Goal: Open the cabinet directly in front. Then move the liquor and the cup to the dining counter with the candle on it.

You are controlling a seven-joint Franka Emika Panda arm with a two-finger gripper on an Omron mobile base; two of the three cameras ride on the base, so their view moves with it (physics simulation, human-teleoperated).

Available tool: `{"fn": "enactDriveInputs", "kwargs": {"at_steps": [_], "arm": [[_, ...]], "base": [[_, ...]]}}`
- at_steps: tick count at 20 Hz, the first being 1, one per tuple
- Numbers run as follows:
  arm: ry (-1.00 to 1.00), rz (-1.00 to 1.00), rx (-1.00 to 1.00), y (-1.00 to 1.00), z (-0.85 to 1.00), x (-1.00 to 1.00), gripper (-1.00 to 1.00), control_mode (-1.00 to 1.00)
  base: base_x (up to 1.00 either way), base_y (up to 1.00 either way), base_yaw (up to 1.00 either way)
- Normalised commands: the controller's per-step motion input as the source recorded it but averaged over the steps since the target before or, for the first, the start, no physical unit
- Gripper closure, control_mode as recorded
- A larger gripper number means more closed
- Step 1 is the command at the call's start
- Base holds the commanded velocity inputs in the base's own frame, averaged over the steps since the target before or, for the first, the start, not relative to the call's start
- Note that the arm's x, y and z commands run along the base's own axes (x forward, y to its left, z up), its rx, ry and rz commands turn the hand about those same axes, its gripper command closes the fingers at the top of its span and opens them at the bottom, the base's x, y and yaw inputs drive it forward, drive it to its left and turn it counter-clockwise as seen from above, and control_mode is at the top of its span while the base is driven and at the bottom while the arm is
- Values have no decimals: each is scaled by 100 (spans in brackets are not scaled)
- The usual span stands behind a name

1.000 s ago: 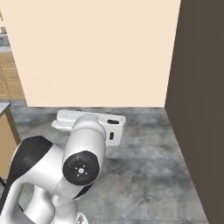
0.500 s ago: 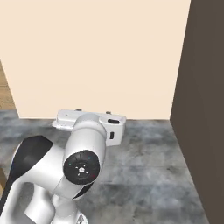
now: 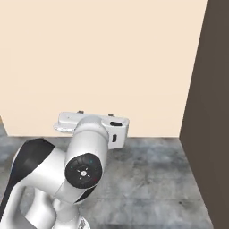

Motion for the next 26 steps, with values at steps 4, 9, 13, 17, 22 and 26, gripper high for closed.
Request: {"fn": "enactDriveInputs", "kwargs": {"at_steps": [4, 9, 13, 17, 22, 26], "arm": [[0, 0, 0, 0, 0, 0, -100, 100], [0, 0, 0, 0, 0, 0, -100, 100], [0, 0, 0, 0, 0, 0, -100, 100], [0, 0, 0, 0, 0, 0, -100, 100], [0, 0, 0, 0, 0, 0, -100, 100], [0, 0, 0, 0, 0, 0, -100, 100]], "base": [[100, 31, -7], [100, 34, -9], [100, 75, -11], [93, 100, 0], [50, 100, 2], [9, 100, 17]]}}
